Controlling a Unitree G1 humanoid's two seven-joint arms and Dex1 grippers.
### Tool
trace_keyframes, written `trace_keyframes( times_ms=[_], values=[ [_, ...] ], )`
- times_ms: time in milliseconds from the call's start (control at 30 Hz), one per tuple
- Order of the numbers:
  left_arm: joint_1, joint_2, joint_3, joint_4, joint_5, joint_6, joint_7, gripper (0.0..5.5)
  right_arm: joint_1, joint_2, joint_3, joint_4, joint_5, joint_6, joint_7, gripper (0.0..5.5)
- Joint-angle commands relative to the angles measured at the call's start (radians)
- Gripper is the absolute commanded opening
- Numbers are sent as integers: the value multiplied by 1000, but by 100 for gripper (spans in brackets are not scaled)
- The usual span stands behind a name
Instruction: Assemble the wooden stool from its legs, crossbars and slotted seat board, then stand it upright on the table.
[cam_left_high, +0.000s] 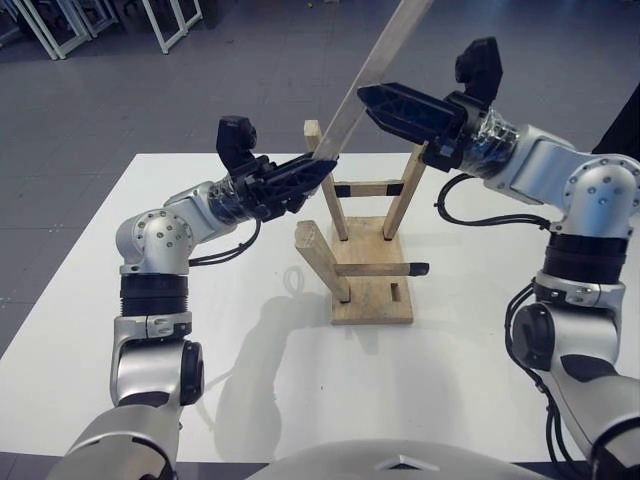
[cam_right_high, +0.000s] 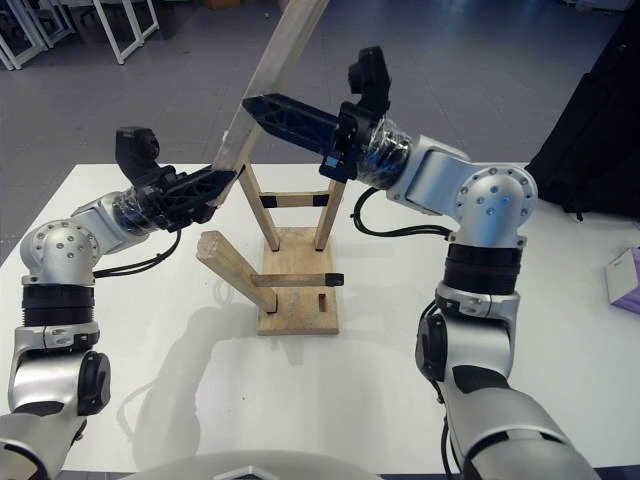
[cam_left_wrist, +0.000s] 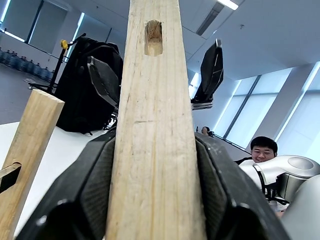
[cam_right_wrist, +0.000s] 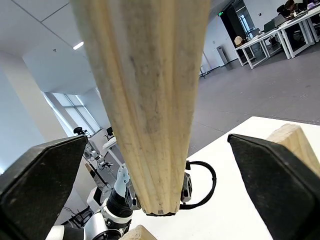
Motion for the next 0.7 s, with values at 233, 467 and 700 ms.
trace_keyframes(
  times_ms=[233, 467, 700],
  values=[
    [-38, -2, -5, 31, -3, 64, -63, 206, -33, 34, 11, 27, -21, -3, 24, 359],
    [-30, -6, -9, 18, 26, 23, -76, 206, -41, 36, -20, 56, -17, -2, 6, 237],
    [-64, -13, 7, 55, 74, -45, -51, 276, -75, 22, -51, 109, -36, -32, -12, 204]
  ],
)
